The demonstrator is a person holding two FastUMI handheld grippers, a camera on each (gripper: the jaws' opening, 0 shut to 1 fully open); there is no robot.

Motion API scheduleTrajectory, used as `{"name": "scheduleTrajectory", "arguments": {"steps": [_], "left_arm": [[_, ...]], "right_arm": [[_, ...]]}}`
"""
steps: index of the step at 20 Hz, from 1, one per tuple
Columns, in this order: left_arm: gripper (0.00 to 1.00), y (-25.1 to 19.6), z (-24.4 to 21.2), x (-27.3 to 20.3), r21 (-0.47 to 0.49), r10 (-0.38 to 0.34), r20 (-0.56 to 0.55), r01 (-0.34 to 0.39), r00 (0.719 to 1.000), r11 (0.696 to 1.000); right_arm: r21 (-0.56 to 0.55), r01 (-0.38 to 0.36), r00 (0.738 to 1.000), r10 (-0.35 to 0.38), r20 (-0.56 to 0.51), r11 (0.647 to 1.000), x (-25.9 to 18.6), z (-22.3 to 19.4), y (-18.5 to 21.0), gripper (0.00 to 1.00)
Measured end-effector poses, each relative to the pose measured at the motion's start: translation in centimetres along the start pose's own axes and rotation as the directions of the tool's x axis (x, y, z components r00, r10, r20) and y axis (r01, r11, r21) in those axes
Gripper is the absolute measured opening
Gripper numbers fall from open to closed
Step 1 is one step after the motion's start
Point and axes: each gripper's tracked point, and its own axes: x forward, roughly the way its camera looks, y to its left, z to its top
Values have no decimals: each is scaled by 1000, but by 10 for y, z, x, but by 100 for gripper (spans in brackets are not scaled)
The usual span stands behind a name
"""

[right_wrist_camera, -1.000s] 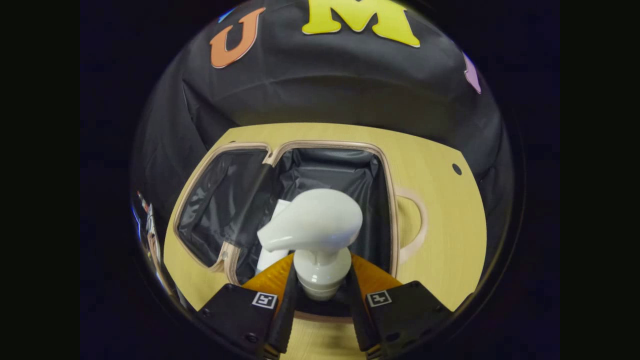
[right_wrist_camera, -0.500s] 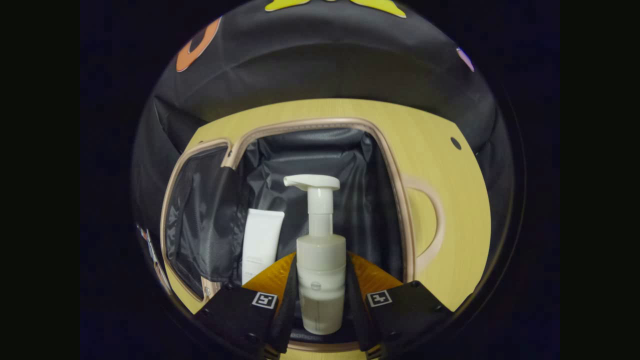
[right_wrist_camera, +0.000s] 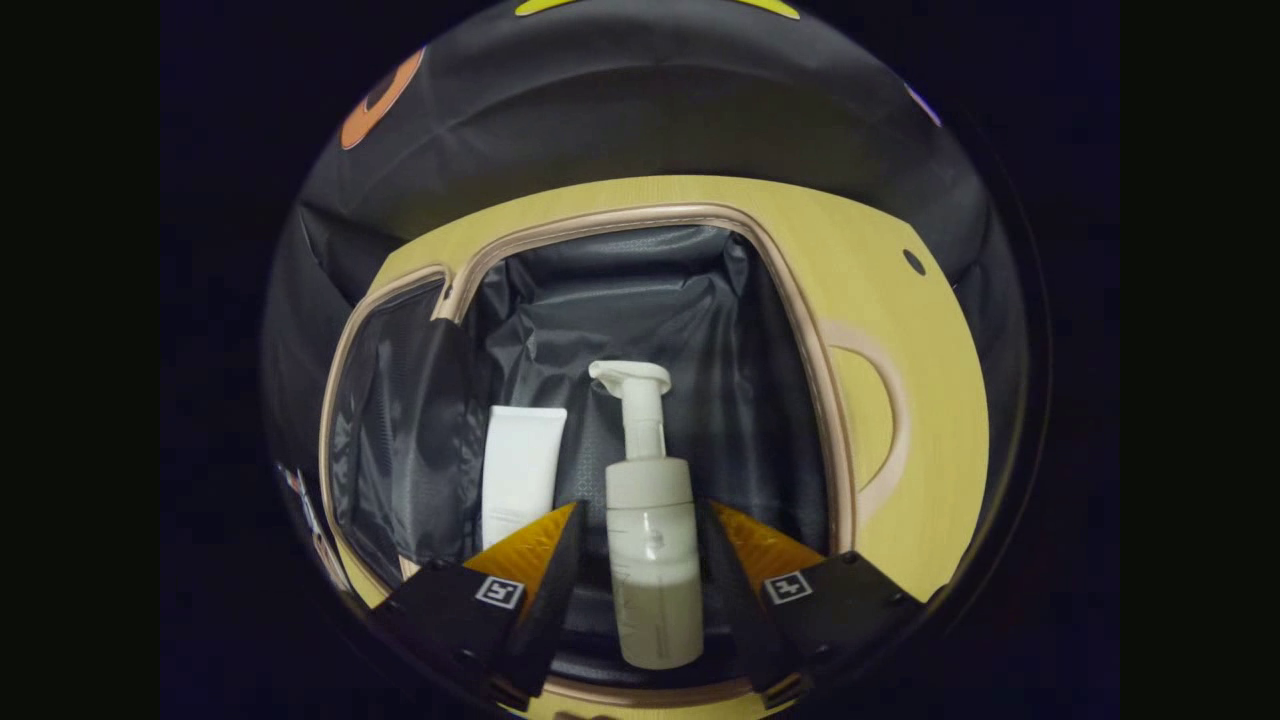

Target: First open the suitcase, pack the skin care products into it, and then close the suitcase.

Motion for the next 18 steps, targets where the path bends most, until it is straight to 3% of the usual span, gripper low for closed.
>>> {"name": "scheduleTrajectory", "arguments": {"steps": [3,4,5,7,9,10,11,12,13,14,16,18], "left_arm": [[98,35,-23,20,-6,42,-44,-43,998,999],[94,48,-32,27,-2,64,-56,-64,996,998],[98,64,-43,33,-5,91,-74,-92,993,996],[98,96,-70,48,-17,134,-123,-137,983,990],[99,119,-104,62,-44,154,-191,-165,970,985],[99,128,-122,69,-90,141,-224,-165,964,982],[99,131,-144,74,-149,111,-278,-157,954,976],[99,135,-165,78,-218,89,-317,-164,944,962],[99,136,-188,82,-297,63,-364,-180,929,938],[98,143,-212,85,-378,37,-407,-205,912,903],[98,140,-250,89,-516,-39,-462,-232,886,825],[99,140,-280,94,-578,-90,-501,-255,861,775]], "right_arm": [[-42,-35,993,39,108,998,-33,19,-1,81],[-70,-34,987,44,155,997,-48,27,-5,82],[-106,-26,978,47,206,994,-65,37,-9,81],[-188,-4,940,68,335,982,-109,60,-17,81],[-261,19,881,107,461,965,-163,78,-25,77],[-283,23,853,129,506,959,-187,82,-27,81],[-306,23,824,156,545,952,-212,84,-29,77],[-326,26,797,177,577,945,-234,84,-34,81],[-342,25,779,196,596,939,-253,81,-40,77],[-355,14,772,216,598,935,-267,73,-44,80],[-367,-47,789,260,557,929,-284,49,-51,79],[-339,-44,803,235,547,940,-295,32,-74,77]]}}
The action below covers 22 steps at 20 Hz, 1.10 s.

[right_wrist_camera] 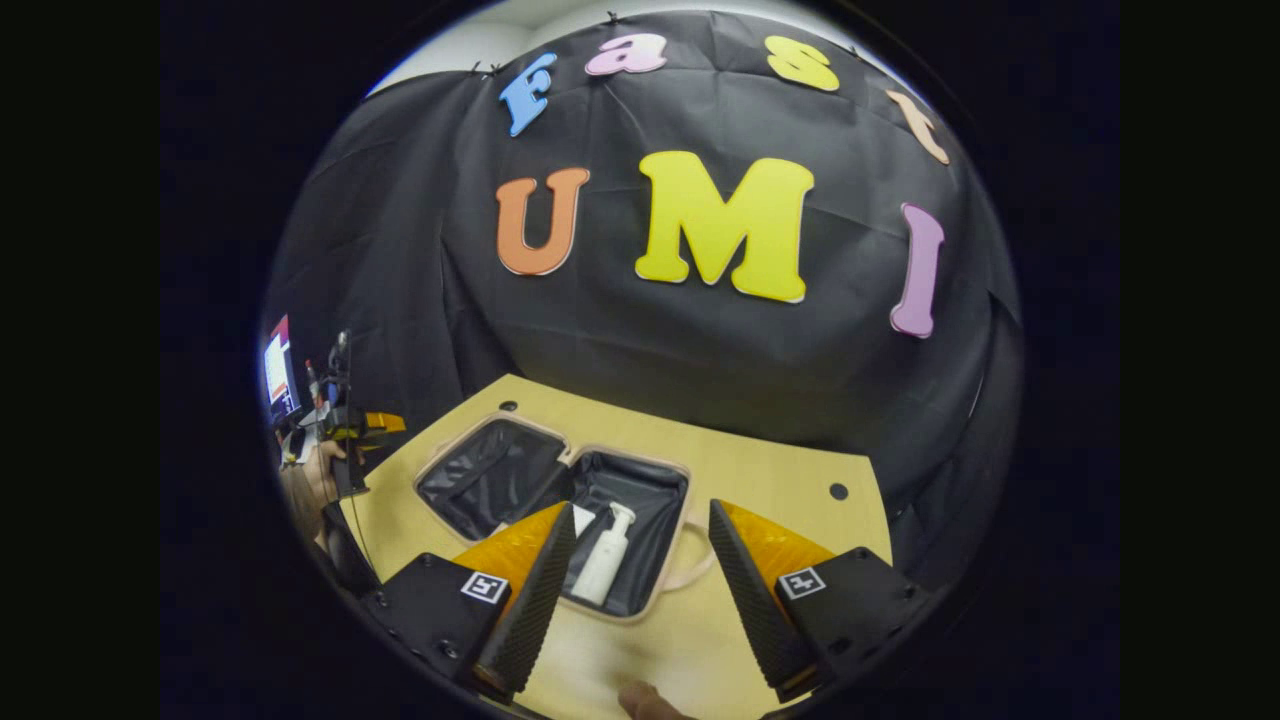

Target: First open the suitcase, pack the skin care products into it, and then close the suitcase.

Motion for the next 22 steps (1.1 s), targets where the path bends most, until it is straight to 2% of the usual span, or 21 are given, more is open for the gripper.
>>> {"name": "scheduleTrajectory", "arguments": {"steps": [1,3,4,6,7,9,10,11,12,13,14,15,16,17,18,19,20,21,22], "left_arm": [[99,5,-9,6,-33,1,-34,-2,999,999],[99,5,-21,16,-114,-29,-91,19,995,993],[99,2,-27,22,-154,-63,-113,45,992,987],[98,-8,-38,28,-256,-155,-156,112,976,960],[98,-8,-44,34,-299,-161,-180,102,970,949],[95,-17,-49,44,-358,-211,-174,138,962,924],[100,-17,-46,47,-383,-217,-162,141,963,913],[89,-19,-46,51,-410,-229,-159,146,960,900],[72,-20,-46,53,-427,-237,-157,151,959,892],[69,-22,-49,56,-443,-242,-158,151,957,884],[51,-23,-49,57,-471,-262,-158,160,952,868],[51,-29,-49,56,-511,-297,-149,184,943,840],[45,-35,-46,56,-551,-329,-135,206,934,809],[17,-34,-44,56,-570,-331,-127,205,935,796],[18,-35,-45,59,-591,-343,-116,213,932,778],[11,-35,-46,59,-607,-348,-112,213,931,766],[10,-37,-45,58,-622,-355,-106,216,929,753],[7,-38,-46,58,-620,-353,-109,214,929,755],[6,-39,-47,56,-601,-349,-114,215,930,770]], "right_arm": [[15,13,1000,-13,-9,1000,-8,-6,-5,80],[15,42,999,-41,-14,999,-21,-17,-15,77],[8,51,999,-51,-17,999,-25,-20,-18,80],[4,58,998,-57,-34,998,-28,-28,-22,79],[11,63,997,-63,-44,998,-27,-31,-25,77],[27,72,995,-70,-65,997,-26,-33,-30,79],[31,85,994,-83,-71,996,-25,-34,-35,79],[40,87,994,-84,-71,995,-26,-32,-38,77],[48,91,994,-88,-70,995,-26,-31,-41,79],[50,102,993,-98,-71,994,-26,-30,-46,79],[55,115,991,-110,-73,992,-26,-31,-52,80],[65,124,990,-119,-73,990,-29,-30,-55,80],[73,133,989,-128,-72,988,-30,-30,-57,80],[77,144,988,-139,-67,987,-31,-28,-61,80],[80,156,987,-151,-58,985,-33,-25,-65,80],[83,171,985,-168,-42,982,-37,-21,-69,80],[79,188,982,-187,-21,979,-41,-15,-74,80],[68,207,978,-208,8,976,-45,-9,-80,80],[55,229,972,-231,36,972,-51,-4,-86,80]]}}
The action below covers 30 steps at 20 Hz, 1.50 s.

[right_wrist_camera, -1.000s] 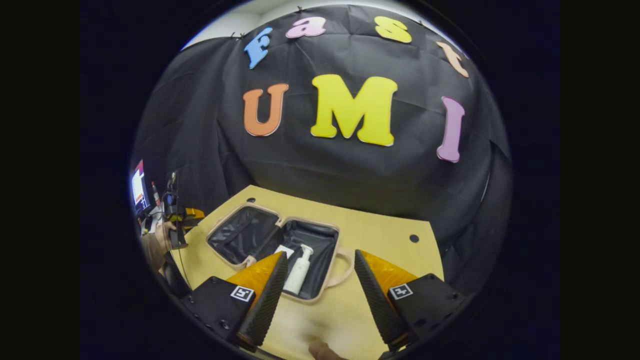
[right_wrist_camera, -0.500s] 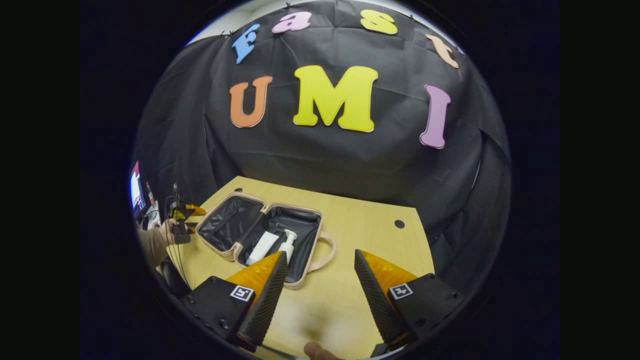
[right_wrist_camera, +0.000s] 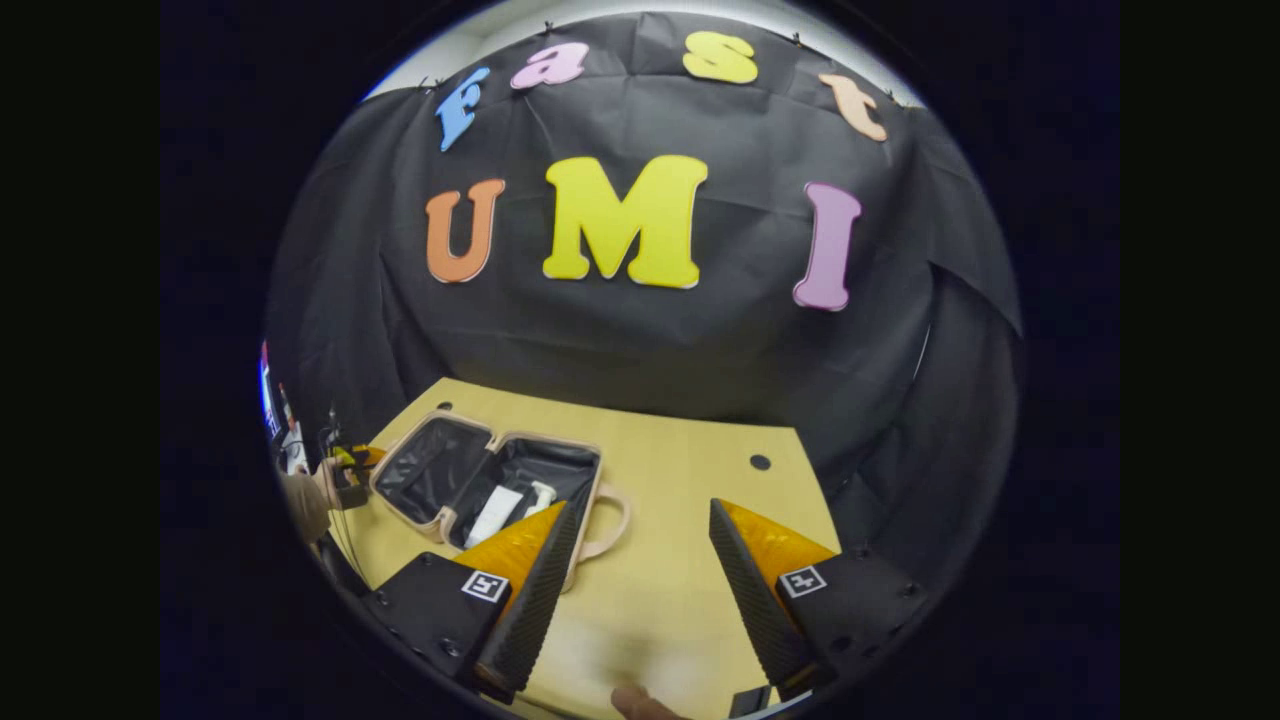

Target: First open the suitcase, pack the skin care products into it, and then close the suitcase.

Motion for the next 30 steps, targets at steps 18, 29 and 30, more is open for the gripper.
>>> {"name": "scheduleTrajectory", "arguments": {"steps": [18,29,30], "left_arm": [[3,-206,-68,-63,547,-197,130,95,972,832],[4,-280,-242,-58,733,-249,31,148,968,664],[3,-282,-261,-54,741,-245,4,162,969,652]], "right_arm": [[9,33,967,-35,252,999,-54,50,-101,79],[-7,-44,965,45,259,999,-61,30,-166,79],[-4,-50,964,49,260,999,-60,28,-173,80]]}}
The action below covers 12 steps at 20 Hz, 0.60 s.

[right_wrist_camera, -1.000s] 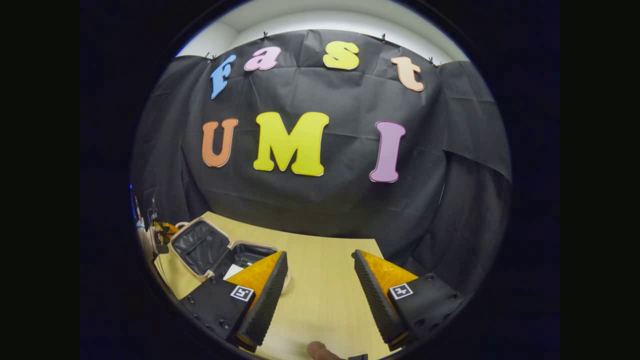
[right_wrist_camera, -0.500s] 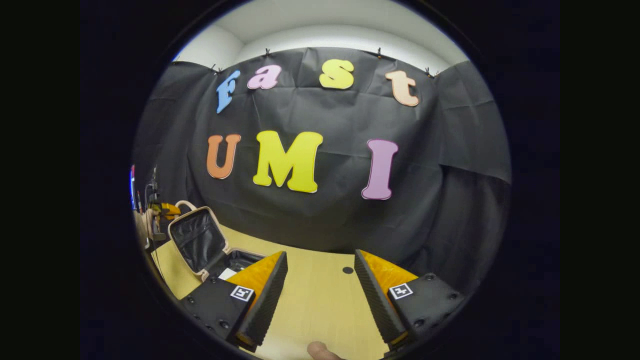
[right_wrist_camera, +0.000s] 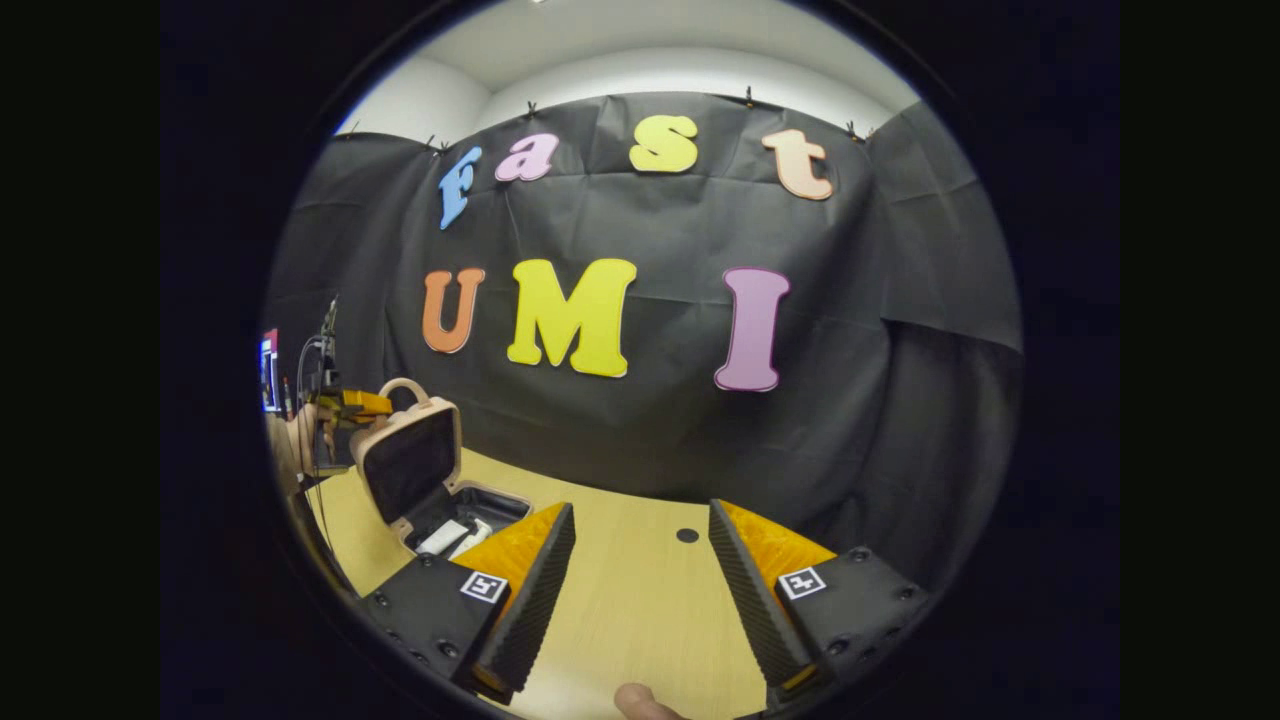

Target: First open the suitcase, pack the skin care products into it, and then close the suitcase.

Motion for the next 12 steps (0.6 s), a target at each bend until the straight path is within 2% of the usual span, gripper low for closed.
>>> {"name": "scheduleTrajectory", "arguments": {"steps": [4,7,12], "left_arm": [[4,-43,-54,21,131,-14,-96,26,995,991],[3,-57,-96,45,175,8,-168,22,986,984],[3,-58,-173,71,283,93,-293,-6,952,959]], "right_arm": [[15,-4,1000,5,-25,1000,4,-14,-26,80],[55,-15,998,18,-59,998,1,-29,-44,77],[92,-34,992,45,-121,995,2,-56,-67,80]]}}
